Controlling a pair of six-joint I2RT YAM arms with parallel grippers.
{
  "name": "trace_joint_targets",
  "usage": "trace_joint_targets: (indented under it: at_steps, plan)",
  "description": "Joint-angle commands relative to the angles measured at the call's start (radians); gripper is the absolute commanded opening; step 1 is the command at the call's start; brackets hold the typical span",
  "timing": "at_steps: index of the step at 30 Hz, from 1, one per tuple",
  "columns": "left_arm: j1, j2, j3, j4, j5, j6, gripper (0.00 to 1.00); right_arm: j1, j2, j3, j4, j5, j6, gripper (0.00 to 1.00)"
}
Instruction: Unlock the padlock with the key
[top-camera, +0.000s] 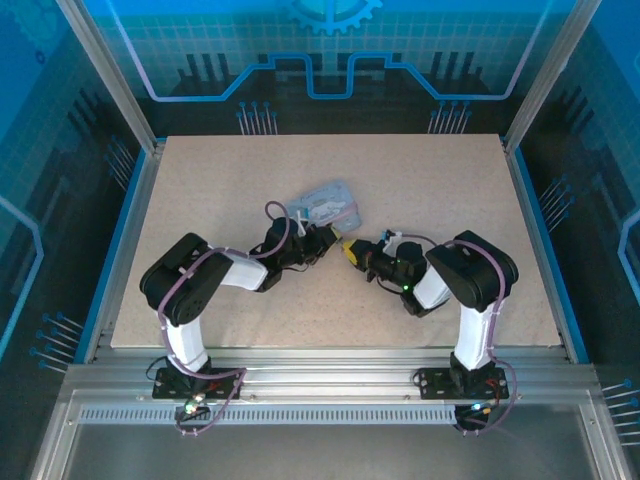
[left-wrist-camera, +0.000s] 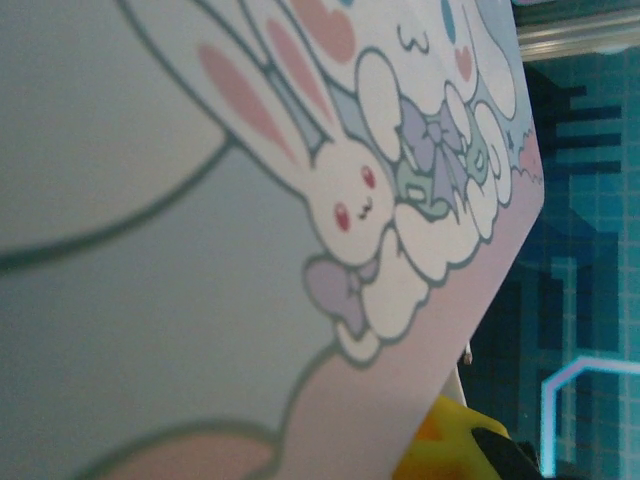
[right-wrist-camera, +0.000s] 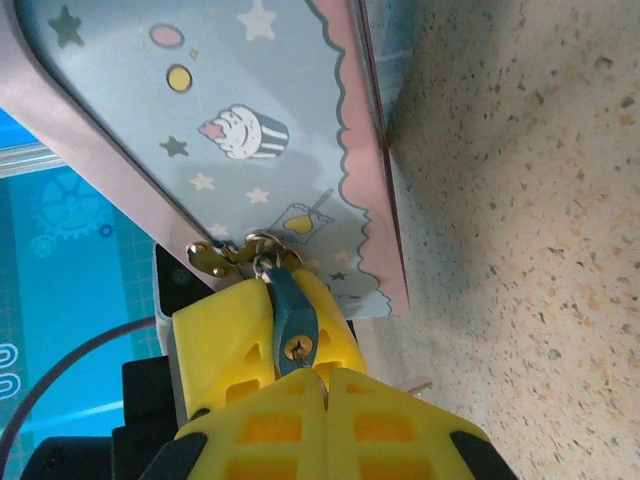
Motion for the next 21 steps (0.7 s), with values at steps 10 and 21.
trace_joint_targets:
  at_steps: [10,21]
  plan:
    - [-0.043,-0.004,0.018,0.114,0.213,-0.025,0.0,-0.044,0.021,0.125,-0.106,-0.138,-0.104,0.0]
    - [-0.056,0.028,0.035,0.105,0.255,-0.034,0.0,-0.03,-0.071,0.13,-0.246,-0.086,-0.156,0.0]
